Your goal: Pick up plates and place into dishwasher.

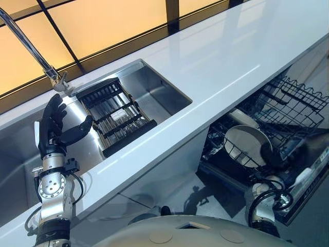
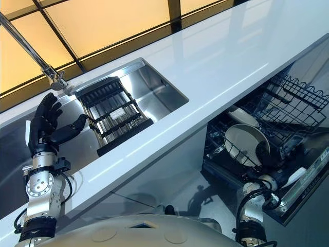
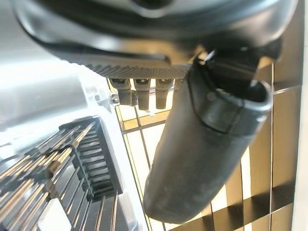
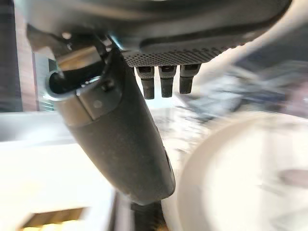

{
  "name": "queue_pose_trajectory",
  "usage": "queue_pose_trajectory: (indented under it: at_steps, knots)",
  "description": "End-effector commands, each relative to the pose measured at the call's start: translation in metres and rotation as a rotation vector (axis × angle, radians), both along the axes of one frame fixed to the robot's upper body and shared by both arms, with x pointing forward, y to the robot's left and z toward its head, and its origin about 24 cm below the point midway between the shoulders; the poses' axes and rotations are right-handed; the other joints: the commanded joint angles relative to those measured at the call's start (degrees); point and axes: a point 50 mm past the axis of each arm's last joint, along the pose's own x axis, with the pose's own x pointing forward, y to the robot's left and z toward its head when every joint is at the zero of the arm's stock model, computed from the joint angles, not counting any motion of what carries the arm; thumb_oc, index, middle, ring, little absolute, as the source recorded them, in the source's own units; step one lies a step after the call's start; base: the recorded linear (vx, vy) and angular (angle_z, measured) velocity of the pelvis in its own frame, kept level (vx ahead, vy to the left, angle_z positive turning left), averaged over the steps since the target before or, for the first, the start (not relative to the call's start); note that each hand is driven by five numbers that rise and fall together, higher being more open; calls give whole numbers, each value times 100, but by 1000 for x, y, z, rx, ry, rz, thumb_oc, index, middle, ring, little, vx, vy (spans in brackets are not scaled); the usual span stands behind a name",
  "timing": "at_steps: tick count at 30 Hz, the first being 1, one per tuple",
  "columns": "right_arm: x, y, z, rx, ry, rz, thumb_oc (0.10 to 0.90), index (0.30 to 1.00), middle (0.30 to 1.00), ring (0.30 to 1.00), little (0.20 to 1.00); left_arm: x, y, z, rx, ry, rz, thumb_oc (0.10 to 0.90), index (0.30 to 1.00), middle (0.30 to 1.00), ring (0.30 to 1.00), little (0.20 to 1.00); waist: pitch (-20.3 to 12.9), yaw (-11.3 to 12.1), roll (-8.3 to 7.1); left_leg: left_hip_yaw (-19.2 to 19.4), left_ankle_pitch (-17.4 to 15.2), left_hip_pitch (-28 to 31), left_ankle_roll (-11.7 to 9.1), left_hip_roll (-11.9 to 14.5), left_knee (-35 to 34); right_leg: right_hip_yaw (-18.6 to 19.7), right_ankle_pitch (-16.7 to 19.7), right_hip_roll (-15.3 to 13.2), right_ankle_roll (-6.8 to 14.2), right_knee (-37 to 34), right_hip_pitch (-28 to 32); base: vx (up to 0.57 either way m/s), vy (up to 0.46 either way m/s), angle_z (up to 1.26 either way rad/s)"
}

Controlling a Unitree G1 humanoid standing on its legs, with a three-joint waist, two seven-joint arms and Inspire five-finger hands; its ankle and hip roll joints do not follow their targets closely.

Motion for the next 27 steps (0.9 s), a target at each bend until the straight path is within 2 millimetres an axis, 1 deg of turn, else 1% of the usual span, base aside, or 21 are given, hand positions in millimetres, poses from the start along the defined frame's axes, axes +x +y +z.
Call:
queue_pose_trajectory:
  at_steps: [1, 3, 6, 9, 10, 12, 15, 23, 27]
  knots:
    - [19, -14, 58, -275, -232, 10, 800, 900, 900, 900, 900, 4, 20, 53, 110, -253, 37, 800, 900, 900, 900, 900, -109, -19, 24, 315, -756, 382, -23, 89, 42, 79, -160, 291, -64, 660, -637, 0, -17, -5]
    - [16, -18, 57, -282, -211, 8, 800, 900, 900, 900, 900, 3, 21, 54, 110, -253, 32, 800, 900, 900, 900, 900, -107, -32, 12, 329, -764, 383, -20, 87, 42, 104, -159, 303, -62, 645, -640, -6, -16, -10]
    - [12, -24, 50, -251, -161, 11, 800, 900, 900, 900, 900, 0, 23, 53, 109, -254, 24, 800, 900, 900, 900, 900, -94, -62, -13, 365, -775, 386, -21, 93, 42, 137, -152, 319, -60, 629, -648, -6, -15, -16]
    - [11, -29, 34, -153, -80, 50, 800, 900, 900, 900, 900, 0, 23, 53, 108, -254, 13, 800, 900, 900, 900, 900, -73, -88, -37, 407, -780, 390, -22, 103, 42, 160, -135, 332, -65, 611, -660, -8, -10, -5]
    - [10, -30, 26, -97, -42, 69, 800, 900, 900, 900, 900, 1, 22, 54, 108, -256, 9, 800, 900, 900, 900, 900, -61, -99, -45, 416, -776, 386, -21, 105, 42, 167, -128, 335, -69, 603, -666, -14, -5, -7]
    - [8, -30, 16, -9, -31, 91, 800, 900, 900, 900, 900, 1, 22, 54, 108, -260, 6, 800, 900, 900, 900, 900, -42, -111, -51, 425, -771, 382, -15, 103, 42, 175, -116, 340, -73, 599, -676, -11, -1, -8]
    - [6, -26, -5, 123, 30, 166, 800, 900, 900, 900, 900, 3, 20, 55, 105, -265, 1, 800, 900, 900, 900, 900, -8, -124, -57, 444, -766, 381, -8, 101, 42, 176, -101, 337, -80, 592, -679, -2, 5, -4]
    - [3, -10, -32, 230, 141, 240, 800, 900, 900, 900, 900, 10, 16, 53, 102, -259, 0, 800, 900, 900, 900, 900, 34, -142, -35, 450, -757, 369, 8, 79, 42, 167, -63, 311, -68, 617, -721, 0, 2, -1]
    - [-7, -7, -50, 368, 169, 209, 800, 900, 900, 900, 900, 10, 16, 53, 98, -256, 0, 800, 900, 900, 900, 900, 47, -126, -11, 434, -745, 362, 1, 67, 42, 146, -51, 297, -69, 638, -728, 3, 8, 0]
